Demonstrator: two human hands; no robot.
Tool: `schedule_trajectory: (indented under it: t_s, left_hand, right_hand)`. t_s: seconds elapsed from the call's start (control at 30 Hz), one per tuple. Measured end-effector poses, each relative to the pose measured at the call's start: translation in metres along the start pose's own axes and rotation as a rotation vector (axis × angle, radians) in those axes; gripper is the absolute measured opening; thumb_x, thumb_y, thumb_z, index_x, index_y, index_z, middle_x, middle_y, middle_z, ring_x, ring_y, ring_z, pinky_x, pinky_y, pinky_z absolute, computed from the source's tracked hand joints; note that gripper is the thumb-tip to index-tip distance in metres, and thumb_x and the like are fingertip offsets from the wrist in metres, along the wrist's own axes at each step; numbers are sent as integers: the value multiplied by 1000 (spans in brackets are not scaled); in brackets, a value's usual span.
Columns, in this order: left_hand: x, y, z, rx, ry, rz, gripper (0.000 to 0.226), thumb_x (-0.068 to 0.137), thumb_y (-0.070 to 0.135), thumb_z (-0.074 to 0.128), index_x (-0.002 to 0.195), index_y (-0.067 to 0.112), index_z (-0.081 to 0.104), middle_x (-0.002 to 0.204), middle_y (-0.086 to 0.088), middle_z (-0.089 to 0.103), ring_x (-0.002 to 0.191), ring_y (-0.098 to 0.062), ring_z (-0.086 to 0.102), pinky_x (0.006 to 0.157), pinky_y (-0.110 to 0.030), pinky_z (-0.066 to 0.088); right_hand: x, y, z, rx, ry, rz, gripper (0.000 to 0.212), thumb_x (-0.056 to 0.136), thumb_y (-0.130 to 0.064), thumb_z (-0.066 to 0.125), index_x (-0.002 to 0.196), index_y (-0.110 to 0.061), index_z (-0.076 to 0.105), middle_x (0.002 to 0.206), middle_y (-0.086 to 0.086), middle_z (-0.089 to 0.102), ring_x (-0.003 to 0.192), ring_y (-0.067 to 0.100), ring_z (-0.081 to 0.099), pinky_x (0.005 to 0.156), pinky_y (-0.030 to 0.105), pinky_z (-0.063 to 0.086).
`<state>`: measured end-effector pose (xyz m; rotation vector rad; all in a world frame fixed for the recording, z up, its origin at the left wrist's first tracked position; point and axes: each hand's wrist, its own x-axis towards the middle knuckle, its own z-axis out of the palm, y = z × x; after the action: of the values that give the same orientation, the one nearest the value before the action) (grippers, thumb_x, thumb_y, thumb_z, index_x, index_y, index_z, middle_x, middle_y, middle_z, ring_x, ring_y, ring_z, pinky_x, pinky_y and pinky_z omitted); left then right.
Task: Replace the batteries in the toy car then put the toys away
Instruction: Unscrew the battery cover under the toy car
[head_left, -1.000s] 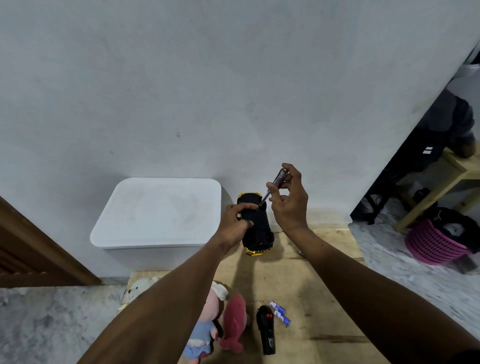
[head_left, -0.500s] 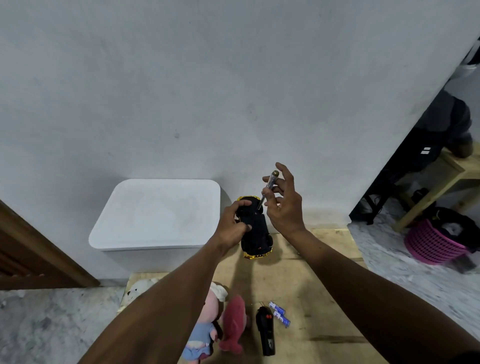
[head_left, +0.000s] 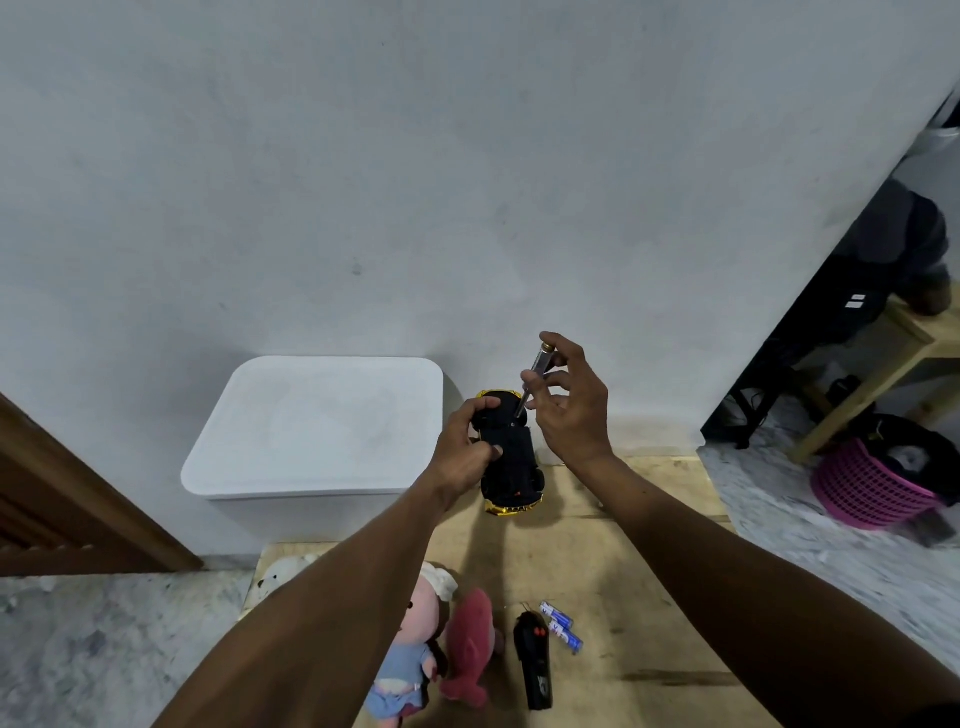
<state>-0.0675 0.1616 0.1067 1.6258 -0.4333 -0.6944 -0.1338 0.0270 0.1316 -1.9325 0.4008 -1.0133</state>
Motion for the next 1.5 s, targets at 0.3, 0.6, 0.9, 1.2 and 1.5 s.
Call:
schedule_trajectory:
  t_s: [0.3,0.6,0.9,1.2,1.5]
  left_hand:
    - [0,0,-3,-20,0,-22,64,78,-18,50,126,24,56,122,-4,58,100,-39,65,89,-54,57]
    - [1,0,-4,-25,-3,-18,65,78,-18,50,127,24,56,121,-1,57,101,-32,65,89,-51,57]
    - [1,1,-3,-26,-13,-8,65,78,-19,50,127,23,55,114,6,56,96,-27,65,87,-46,59]
    - [0,1,-2,-33,-9,-2,63,78,-20,48,126,21,56,111,7,57,89,-23,63,83,-42,58]
    - [1,5,-6,-18,-3,-3,64,79,-19,49,127,23,55,115,5,56,98,-27,63,90,-48,58]
  right_hand:
    - [-2,-3,-5,-15,19,-51,41,88,-13,73,124,-28,59,91,-6,65,80,12,65,50,42,56]
    - [-1,-3,-7,-20,6,-46,48,90,-15,72,130,-35,56,98,-5,65,86,10,66,53,35,58]
    - [0,0,-10,-3,-16,-21,56,90,-5,65,139,-30,52,99,-2,67,84,9,66,65,36,62]
    - [2,-1,-9,25,-15,-4,61,89,6,63,142,-22,52,104,4,65,84,9,62,65,37,62]
    - [4,-2,-9,6,8,-4,59,87,1,68,138,-25,55,100,3,65,82,16,64,59,41,60]
